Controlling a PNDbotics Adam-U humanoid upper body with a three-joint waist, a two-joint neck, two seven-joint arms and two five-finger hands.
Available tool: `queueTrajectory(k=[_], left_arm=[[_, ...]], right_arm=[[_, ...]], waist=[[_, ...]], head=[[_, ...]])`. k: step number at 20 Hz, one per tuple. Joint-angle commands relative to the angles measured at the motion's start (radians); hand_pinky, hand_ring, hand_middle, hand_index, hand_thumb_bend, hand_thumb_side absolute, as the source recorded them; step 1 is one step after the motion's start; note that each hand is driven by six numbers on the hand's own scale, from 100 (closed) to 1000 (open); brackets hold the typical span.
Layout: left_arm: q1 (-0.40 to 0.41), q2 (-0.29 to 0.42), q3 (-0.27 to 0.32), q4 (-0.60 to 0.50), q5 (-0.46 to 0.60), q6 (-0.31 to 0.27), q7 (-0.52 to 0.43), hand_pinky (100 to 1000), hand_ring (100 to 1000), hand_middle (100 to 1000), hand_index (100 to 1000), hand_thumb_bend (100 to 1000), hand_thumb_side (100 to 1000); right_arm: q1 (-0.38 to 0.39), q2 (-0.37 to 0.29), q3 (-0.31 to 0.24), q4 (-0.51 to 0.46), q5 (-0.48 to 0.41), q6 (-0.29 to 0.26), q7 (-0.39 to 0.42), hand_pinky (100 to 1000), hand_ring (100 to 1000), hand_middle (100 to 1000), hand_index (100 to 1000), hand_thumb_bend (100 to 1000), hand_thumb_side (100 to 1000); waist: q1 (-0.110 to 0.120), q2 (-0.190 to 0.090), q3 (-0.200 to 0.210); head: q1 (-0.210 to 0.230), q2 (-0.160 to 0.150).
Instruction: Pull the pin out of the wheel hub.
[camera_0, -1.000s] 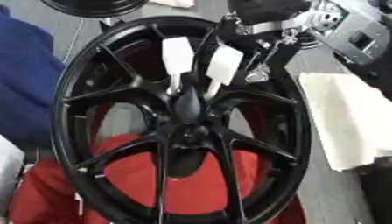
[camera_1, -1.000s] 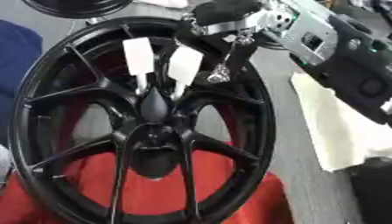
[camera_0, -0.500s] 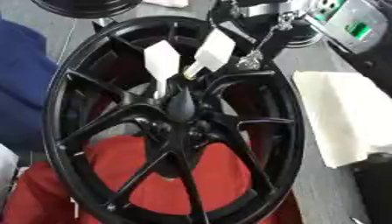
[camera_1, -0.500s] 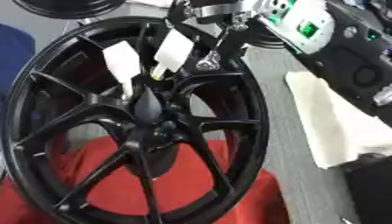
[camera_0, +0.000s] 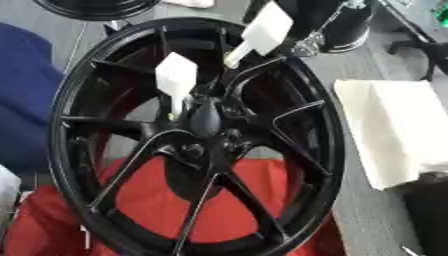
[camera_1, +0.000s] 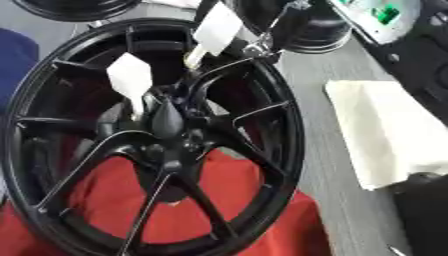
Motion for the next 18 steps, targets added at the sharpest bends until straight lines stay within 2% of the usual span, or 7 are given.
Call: queueTrajectory(k=[1, 6, 9, 12, 15, 17, 18], left_arm=[[-0.004, 0.012, 0.014, -0.02, -0.005, -0.002, 0.007, 700, 727, 598, 690, 100, 797], [0.0, 0.005, 0.023, -0.02, -0.006, -0.007, 0.017, 699, 727, 598, 690, 100, 797], [0.005, 0.001, 0.03, -0.02, -0.009, -0.01, 0.025, 699, 727, 599, 690, 100, 796], [0.011, -0.002, 0.038, -0.02, -0.012, -0.014, 0.034, 700, 728, 599, 691, 100, 794], [0.014, -0.004, 0.043, -0.02, -0.014, -0.018, 0.041, 699, 728, 599, 690, 100, 793], [0.015, -0.005, 0.044, -0.02, -0.014, -0.019, 0.044, 699, 729, 599, 691, 100, 792], [0.014, -0.005, 0.045, -0.02, -0.015, -0.019, 0.045, 699, 729, 599, 691, 100, 792]], right_arm=[[0.052, -0.11, -0.122, -0.017, -0.079, -0.224, 0.262, 769, 686, 407, 415, 100, 100], [0.27, -0.217, -0.397, 0.042, -0.189, -0.156, 0.259, 766, 672, 405, 413, 100, 100], [0.402, -0.235, -0.559, 0.088, -0.188, -0.133, 0.202, 766, 667, 403, 418, 100, 100], [0.532, -0.211, -0.694, 0.106, -0.084, -0.105, 0.087, 770, 677, 426, 440, 100, 100], [0.646, -0.155, -0.785, 0.1, 0.089, -0.049, -0.059, 780, 702, 477, 507, 100, 100], [0.708, -0.118, -0.82, 0.102, 0.209, -0.005, -0.138, 839, 818, 728, 779, 142, 100], [0.736, -0.102, -0.831, 0.111, 0.273, 0.021, -0.155, 859, 860, 800, 862, 123, 100]], waist=[[0.014, -0.026, -0.008], [0.034, -0.019, -0.034], [0.049, -0.015, -0.051], [0.065, -0.01, -0.068], [0.078, -0.008, -0.082], [0.083, -0.007, -0.09], [0.085, -0.007, -0.091]], head=[[0.023, -0.005], [0.074, -0.015], [0.102, -0.015], [0.12, -0.014], [0.127, -0.02], [0.135, -0.016], [0.138, -0.015]])
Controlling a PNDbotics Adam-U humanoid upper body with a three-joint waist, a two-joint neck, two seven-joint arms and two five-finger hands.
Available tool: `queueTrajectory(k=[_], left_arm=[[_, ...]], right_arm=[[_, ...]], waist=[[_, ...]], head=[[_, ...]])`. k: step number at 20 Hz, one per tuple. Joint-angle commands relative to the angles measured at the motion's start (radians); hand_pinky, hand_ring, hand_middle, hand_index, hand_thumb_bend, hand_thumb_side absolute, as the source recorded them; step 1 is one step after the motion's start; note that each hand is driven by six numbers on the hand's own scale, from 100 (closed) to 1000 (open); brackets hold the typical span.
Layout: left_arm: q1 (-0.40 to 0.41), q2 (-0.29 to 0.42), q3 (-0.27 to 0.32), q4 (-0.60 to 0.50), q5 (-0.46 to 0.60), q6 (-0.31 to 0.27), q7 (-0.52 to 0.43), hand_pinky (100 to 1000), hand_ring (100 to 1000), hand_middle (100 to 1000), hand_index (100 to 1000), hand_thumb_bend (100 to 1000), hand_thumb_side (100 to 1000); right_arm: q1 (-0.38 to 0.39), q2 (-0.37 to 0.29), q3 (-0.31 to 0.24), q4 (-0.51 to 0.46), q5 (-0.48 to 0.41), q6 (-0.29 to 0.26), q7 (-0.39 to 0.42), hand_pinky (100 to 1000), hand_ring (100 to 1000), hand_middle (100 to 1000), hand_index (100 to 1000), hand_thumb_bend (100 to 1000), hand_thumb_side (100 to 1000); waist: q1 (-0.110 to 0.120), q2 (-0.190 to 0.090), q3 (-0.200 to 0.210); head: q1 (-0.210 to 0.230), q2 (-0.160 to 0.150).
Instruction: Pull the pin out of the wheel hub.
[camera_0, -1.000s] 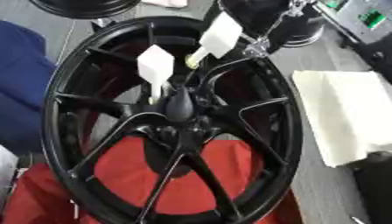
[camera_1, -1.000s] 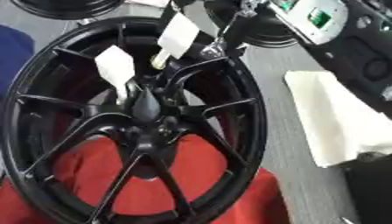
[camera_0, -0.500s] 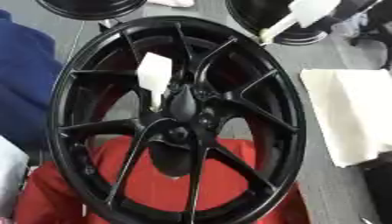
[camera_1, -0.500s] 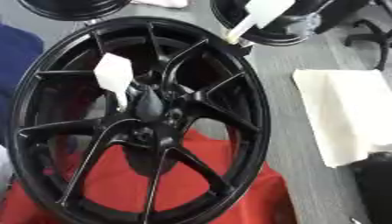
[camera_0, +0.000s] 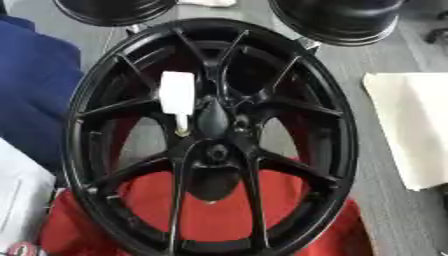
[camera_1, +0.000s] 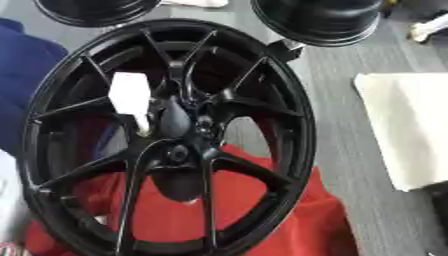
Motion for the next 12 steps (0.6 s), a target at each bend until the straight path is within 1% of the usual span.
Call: queueTrajectory(k=[1, 2, 4, 6, 7, 9, 11, 12], left_arm=[[-0.004, 0.012, 0.011, -0.02, -0.009, -0.003, 0.007, 699, 729, 599, 690, 100, 793], [-0.004, 0.012, 0.012, -0.02, -0.009, -0.003, 0.007, 699, 729, 599, 690, 100, 798], [-0.004, 0.011, 0.011, -0.02, -0.008, -0.003, 0.008, 699, 729, 599, 690, 100, 798], [-0.004, 0.011, 0.011, -0.02, -0.007, -0.002, 0.008, 699, 729, 599, 690, 100, 796], [-0.003, 0.011, 0.01, -0.02, -0.007, -0.001, 0.008, 699, 729, 599, 690, 100, 795], [-0.003, 0.011, 0.01, -0.02, -0.007, -0.001, 0.008, 699, 730, 600, 691, 100, 795], [-0.004, 0.011, 0.01, -0.02, -0.007, -0.001, 0.007, 699, 730, 600, 690, 100, 795], [-0.004, 0.011, 0.009, -0.02, -0.007, -0.001, 0.007, 699, 730, 600, 691, 100, 796]], right_arm=[[0.043, 0.011, -0.064, 0.012, 0.184, 0.056, -0.058, 864, 872, 820, 876, 123, 100], [0.056, 0.019, -0.073, 0.02, 0.228, 0.082, -0.062, 870, 880, 814, 907, 102, 166], [0.069, 0.029, -0.085, 0.035, 0.3, 0.134, -0.065, 875, 891, 849, 942, 100, 284], [0.067, 0.04, -0.09, 0.024, 0.312, 0.152, -0.075, 875, 891, 877, 947, 100, 308], [0.065, 0.043, -0.093, 0.013, 0.306, 0.152, -0.083, 874, 889, 878, 944, 100, 289], [0.058, 0.047, -0.095, -0.012, 0.281, 0.143, -0.109, 867, 875, 859, 931, 100, 192], [0.046, 0.054, -0.096, -0.044, 0.23, 0.132, -0.164, 845, 826, 808, 896, 100, 198], [0.042, 0.057, -0.094, -0.06, 0.198, 0.136, -0.204, 836, 804, 780, 871, 100, 207]], waist=[[0.002, -0.014, -0.004], [0.003, -0.015, -0.006], [0.004, -0.016, -0.007], [0.006, -0.017, -0.007], [0.006, -0.018, -0.007], [0.005, -0.018, -0.007], [0.003, -0.017, -0.005], [0.002, -0.016, -0.003]], head=[[0.01, -0.009], [0.014, -0.009], [0.016, -0.009], [0.016, -0.009], [0.015, -0.007], [0.012, -0.005], [0.012, -0.006], [0.012, -0.006]])
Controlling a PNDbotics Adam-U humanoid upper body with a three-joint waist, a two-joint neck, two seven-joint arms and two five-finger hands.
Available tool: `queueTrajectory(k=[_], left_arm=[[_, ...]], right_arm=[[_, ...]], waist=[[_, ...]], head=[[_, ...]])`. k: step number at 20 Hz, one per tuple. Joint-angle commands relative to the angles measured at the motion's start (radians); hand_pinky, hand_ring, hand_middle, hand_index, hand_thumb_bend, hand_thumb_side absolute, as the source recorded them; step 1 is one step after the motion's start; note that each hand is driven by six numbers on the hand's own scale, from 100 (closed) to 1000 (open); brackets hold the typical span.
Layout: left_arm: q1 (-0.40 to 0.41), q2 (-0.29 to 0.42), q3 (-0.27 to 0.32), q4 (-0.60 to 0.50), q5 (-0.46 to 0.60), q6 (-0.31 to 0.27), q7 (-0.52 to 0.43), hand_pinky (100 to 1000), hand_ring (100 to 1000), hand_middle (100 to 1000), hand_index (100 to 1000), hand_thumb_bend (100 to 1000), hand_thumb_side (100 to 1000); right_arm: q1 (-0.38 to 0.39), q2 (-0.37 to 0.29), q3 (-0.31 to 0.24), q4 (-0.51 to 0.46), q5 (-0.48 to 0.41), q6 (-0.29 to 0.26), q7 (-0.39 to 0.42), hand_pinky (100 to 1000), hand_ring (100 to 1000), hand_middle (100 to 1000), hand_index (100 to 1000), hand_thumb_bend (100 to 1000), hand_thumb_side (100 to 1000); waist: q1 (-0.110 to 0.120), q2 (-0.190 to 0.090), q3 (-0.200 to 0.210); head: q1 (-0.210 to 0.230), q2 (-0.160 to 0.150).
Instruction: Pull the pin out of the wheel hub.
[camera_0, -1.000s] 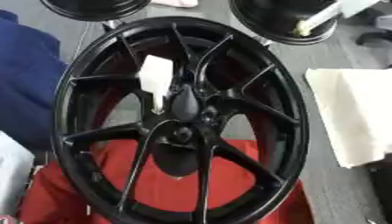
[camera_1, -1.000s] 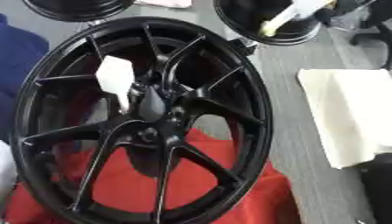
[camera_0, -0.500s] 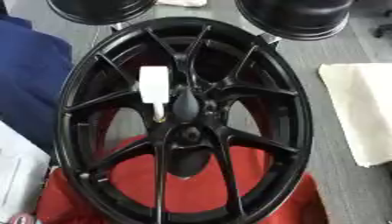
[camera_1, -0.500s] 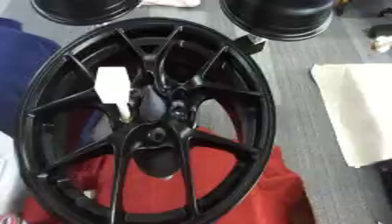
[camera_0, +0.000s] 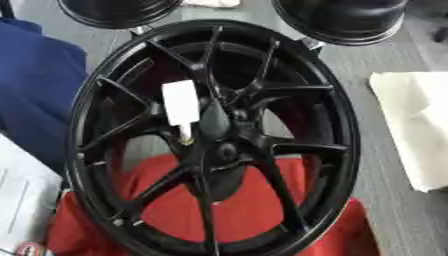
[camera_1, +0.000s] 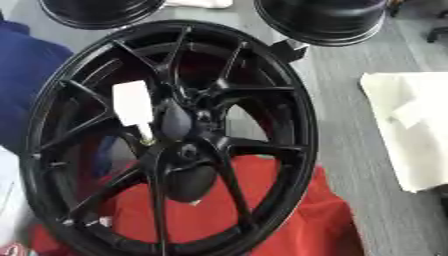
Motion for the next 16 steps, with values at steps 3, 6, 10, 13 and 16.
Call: queueTrajectory(k=[3, 6, 10, 13, 16], left_arm=[[-0.008, 0.01, 0.005, -0.019, -0.002, 0.001, -0.002, 698, 731, 600, 690, 100, 797], [-0.013, 0.009, 0.001, -0.019, -0.001, 0.0, -0.006, 698, 731, 600, 691, 100, 796], [-0.019, 0.006, -0.004, -0.019, 0.002, 0.0, -0.012, 698, 732, 600, 690, 100, 797], [-0.025, 0.006, -0.007, -0.019, 0.003, -0.001, -0.017, 699, 732, 600, 690, 100, 796], [-0.029, 0.005, -0.009, -0.019, 0.005, -0.006, -0.018, 698, 732, 600, 690, 100, 794]], right_arm=[[-0.038, -0.018, 0.013, -0.106, -0.169, 0.036, -0.2, 813, 746, 708, 794, 100, 193], [-0.064, 0.0, 0.068, -0.198, -0.322, 0.077, -0.321, 807, 705, 657, 753, 100, 383], [-0.107, 0.043, 0.15, -0.344, -0.518, 0.107, -0.388, 802, 668, 612, 715, 100, 512], [-0.143, 0.083, 0.204, -0.436, -0.618, 0.134, -0.41, 799, 649, 593, 699, 100, 540], [-0.171, 0.114, 0.239, -0.493, -0.679, 0.167, -0.44, 783, 630, 579, 687, 100, 545]], waist=[[-0.007, -0.013, 0.007], [-0.008, -0.012, 0.016], [-0.01, -0.009, 0.028], [-0.01, -0.008, 0.038], [-0.008, -0.006, 0.045]], head=[[-0.004, -0.009], [-0.009, -0.011], [-0.017, -0.01], [-0.022, -0.011], [-0.02, -0.018]])
